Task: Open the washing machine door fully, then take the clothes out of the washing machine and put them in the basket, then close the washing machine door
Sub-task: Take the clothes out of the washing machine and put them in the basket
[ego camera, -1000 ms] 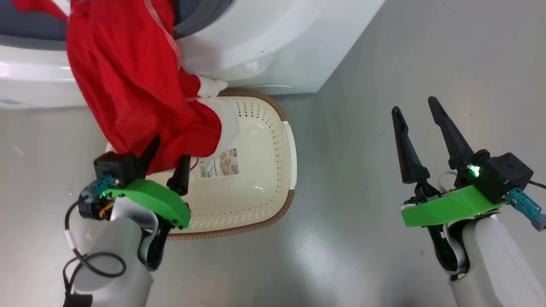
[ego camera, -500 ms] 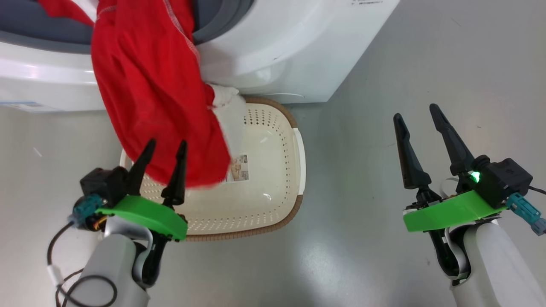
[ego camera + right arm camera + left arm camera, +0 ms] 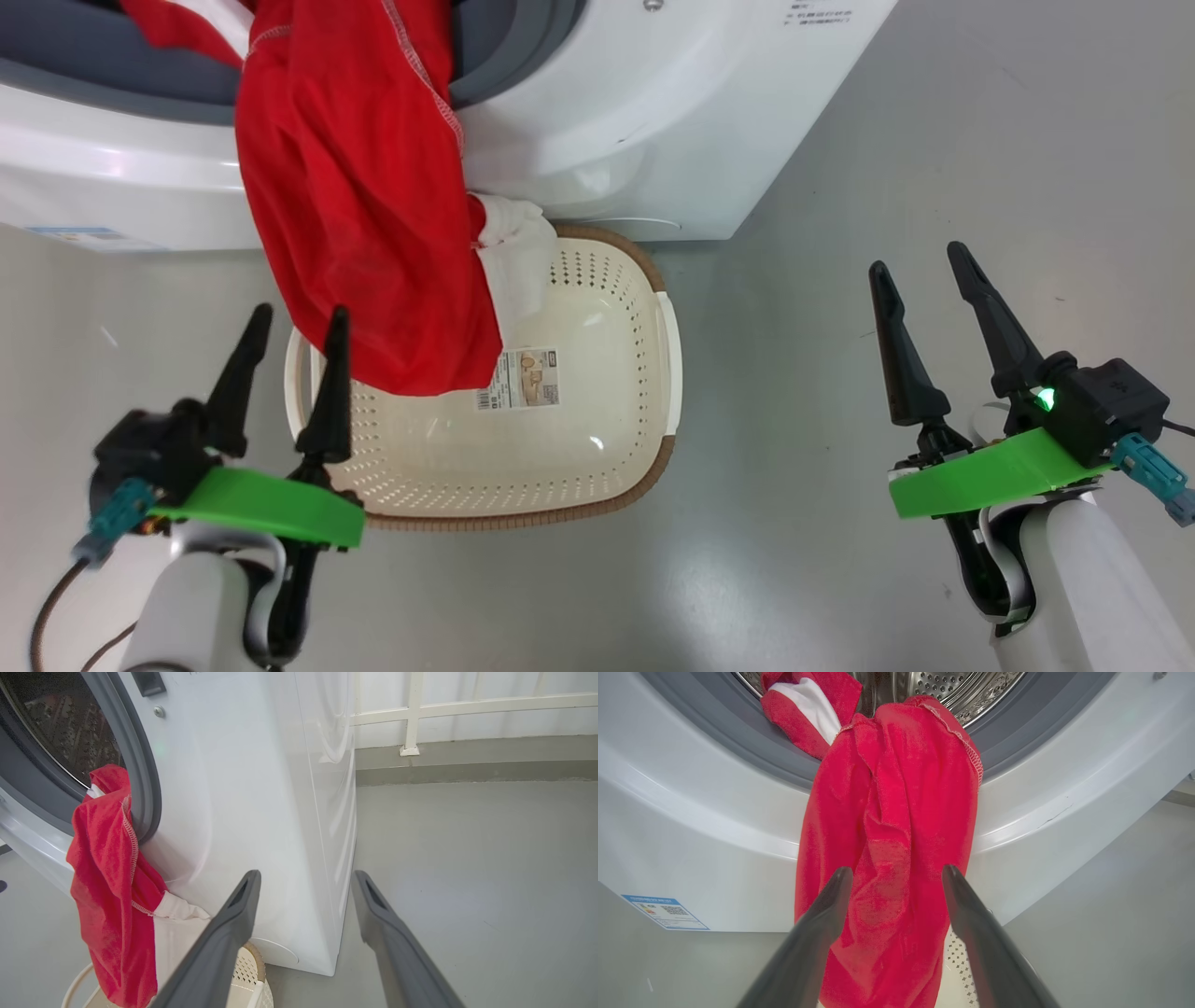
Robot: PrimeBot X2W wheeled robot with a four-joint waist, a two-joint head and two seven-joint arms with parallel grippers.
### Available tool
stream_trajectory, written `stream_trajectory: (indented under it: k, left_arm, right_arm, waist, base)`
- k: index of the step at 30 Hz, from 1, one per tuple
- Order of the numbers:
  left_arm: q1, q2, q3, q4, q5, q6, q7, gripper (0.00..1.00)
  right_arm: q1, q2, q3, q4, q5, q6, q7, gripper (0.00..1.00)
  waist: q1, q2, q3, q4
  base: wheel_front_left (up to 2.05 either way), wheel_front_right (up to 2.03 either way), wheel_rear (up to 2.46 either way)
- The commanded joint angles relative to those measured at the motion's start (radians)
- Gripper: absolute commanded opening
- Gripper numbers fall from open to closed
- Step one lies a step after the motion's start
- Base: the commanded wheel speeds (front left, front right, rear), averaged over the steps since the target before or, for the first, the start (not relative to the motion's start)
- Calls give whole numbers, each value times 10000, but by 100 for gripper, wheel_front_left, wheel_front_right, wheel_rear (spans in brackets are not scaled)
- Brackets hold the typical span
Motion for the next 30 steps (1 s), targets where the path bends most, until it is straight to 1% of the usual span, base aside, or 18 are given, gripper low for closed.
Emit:
stream_trajectory:
  k: [1,7,16,24,30]
  left_arm:
    - [370,202,477,-397,108,-57,-122,100]
    - [1250,36,1202,-1381,390,-57,-122,100]
    - [2056,-184,1495,-2450,532,-57,-122,100]
    - [1978,-187,1428,-2573,485,-57,-122,100]
    - [1318,210,1009,-2162,423,-57,-98,100]
  right_arm:
    - [302,-5,208,-225,-140,63,-63,100]
    - [399,-38,176,-218,-139,63,-63,100]
    - [483,-70,145,-243,-132,63,-63,100]
    - [447,-59,173,-217,-127,63,-63,100]
    - [413,-41,262,-180,-116,63,-63,100]
  waist:
    - [0,0,-12,25]
    - [0,0,-91,42]
    - [0,0,-146,-4]
    - [0,0,-156,-78]
    - [0,0,-125,-106]
  base:
    - [0,0,0]
    - [0,0,0]
    - [0,0,0]
    - [0,0,0]
    - [0,0,0]
